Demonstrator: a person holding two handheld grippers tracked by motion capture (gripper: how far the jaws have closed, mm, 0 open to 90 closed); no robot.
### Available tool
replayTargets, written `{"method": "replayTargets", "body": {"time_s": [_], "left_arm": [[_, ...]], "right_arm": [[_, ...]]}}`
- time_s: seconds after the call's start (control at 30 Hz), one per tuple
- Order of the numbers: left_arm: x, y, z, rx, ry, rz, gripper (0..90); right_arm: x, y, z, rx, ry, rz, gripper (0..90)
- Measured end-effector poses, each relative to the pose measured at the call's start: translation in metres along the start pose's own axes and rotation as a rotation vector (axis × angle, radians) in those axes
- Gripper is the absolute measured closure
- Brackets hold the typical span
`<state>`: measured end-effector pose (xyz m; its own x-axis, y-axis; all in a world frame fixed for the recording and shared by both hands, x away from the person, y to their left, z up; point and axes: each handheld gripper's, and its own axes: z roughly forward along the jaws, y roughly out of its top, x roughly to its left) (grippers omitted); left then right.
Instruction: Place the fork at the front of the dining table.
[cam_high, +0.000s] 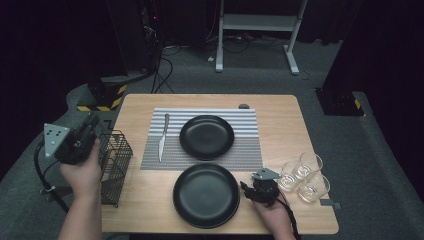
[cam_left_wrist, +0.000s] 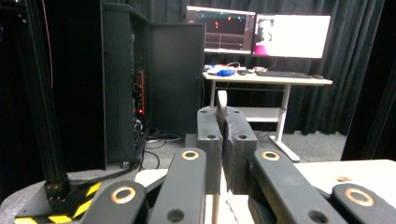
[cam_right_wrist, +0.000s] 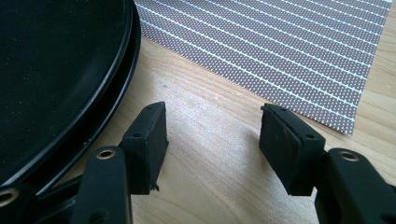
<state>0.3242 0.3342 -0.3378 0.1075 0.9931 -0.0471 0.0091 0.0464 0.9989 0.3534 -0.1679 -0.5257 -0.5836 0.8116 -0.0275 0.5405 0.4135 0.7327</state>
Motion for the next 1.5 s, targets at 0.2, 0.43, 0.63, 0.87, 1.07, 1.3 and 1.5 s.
{"method": "replayTargets", "body": {"time_s": [0.2,0.43,0.63,0.87,1.07,1.3,1.5], "left_arm": [[-0.008,0.007,-0.006,-0.038,-0.008,0.004,86.4],[-0.015,0.013,-0.004,-0.05,-0.023,0.012,86.5],[-0.016,0.015,-0.004,-0.056,-0.022,0.008,86.5],[-0.015,0.014,-0.004,-0.059,-0.033,-0.004,86.5],[-0.018,0.012,-0.003,-0.05,-0.036,-0.001,86.5],[-0.021,0.01,-0.001,-0.041,-0.051,-0.006,86.5],[-0.027,0.009,0.001,-0.037,-0.066,-0.005,86.5]], "right_arm": [[0.0,0.0,0.0,0.0,0.002,0.002,41.8],[0.0,0.0,0.0,0.0,0.002,0.0,41.8],[0.0,0.0,0.0,0.0,0.002,0.0,41.9],[0.0,0.0,0.0,0.0,0.004,0.001,41.8],[0.0,0.0,0.0,0.0,0.002,-0.002,41.8],[0.0,0.0,0.0,-0.004,0.002,-0.005,41.9],[-0.001,0.0,-0.001,-0.013,0.001,-0.004,42.1]]}}
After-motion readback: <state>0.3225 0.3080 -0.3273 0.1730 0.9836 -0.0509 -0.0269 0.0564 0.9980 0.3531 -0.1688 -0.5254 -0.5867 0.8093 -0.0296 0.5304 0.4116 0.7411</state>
